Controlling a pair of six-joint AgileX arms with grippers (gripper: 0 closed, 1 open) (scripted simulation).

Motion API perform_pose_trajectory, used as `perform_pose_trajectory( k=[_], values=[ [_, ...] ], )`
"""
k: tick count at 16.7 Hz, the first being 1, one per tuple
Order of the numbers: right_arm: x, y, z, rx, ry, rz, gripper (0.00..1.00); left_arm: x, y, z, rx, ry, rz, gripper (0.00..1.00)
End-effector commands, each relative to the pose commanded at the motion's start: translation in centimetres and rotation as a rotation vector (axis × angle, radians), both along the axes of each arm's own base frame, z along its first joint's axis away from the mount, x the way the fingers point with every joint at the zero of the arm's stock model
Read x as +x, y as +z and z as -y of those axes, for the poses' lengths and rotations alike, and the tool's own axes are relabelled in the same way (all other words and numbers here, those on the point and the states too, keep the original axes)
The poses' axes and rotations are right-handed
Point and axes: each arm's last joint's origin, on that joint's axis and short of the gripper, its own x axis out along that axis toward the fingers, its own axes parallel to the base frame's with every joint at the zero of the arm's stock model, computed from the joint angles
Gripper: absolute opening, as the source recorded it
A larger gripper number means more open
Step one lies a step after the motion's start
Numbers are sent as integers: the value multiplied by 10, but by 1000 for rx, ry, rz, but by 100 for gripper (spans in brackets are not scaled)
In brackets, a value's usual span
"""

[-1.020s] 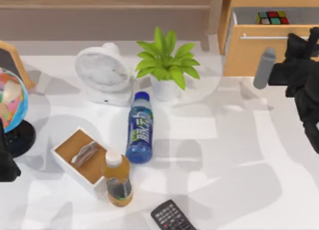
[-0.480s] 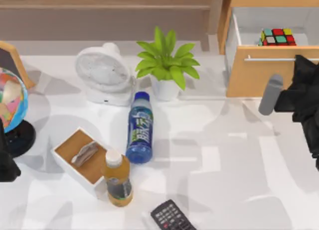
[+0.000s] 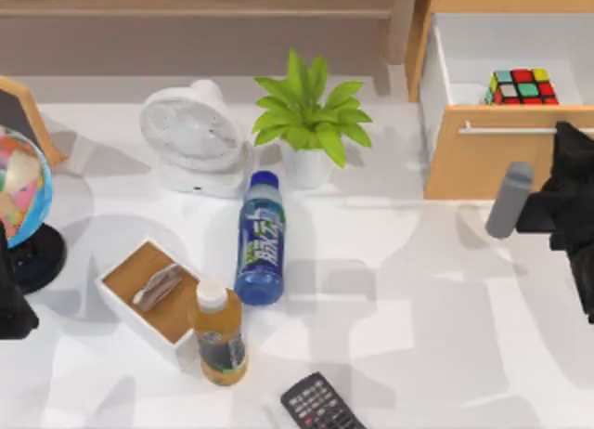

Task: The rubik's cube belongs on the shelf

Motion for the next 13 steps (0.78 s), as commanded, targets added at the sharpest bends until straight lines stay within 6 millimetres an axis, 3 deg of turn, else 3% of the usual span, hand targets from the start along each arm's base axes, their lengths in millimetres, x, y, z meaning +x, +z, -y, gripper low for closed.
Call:
perform_pose_trajectory(
  k=[4, 8, 13],
  values=[
    [-33, 1, 1, 0, -1, -3, 0, 0, 0, 0, 0, 0, 0, 100],
    [-35, 1, 1, 1, -1, -1, 0, 0, 0, 0, 0, 0, 0, 100],
    [-35, 1, 1, 1, -1, -1, 38, 0, 0, 0, 0, 0, 0, 100]
  ],
)
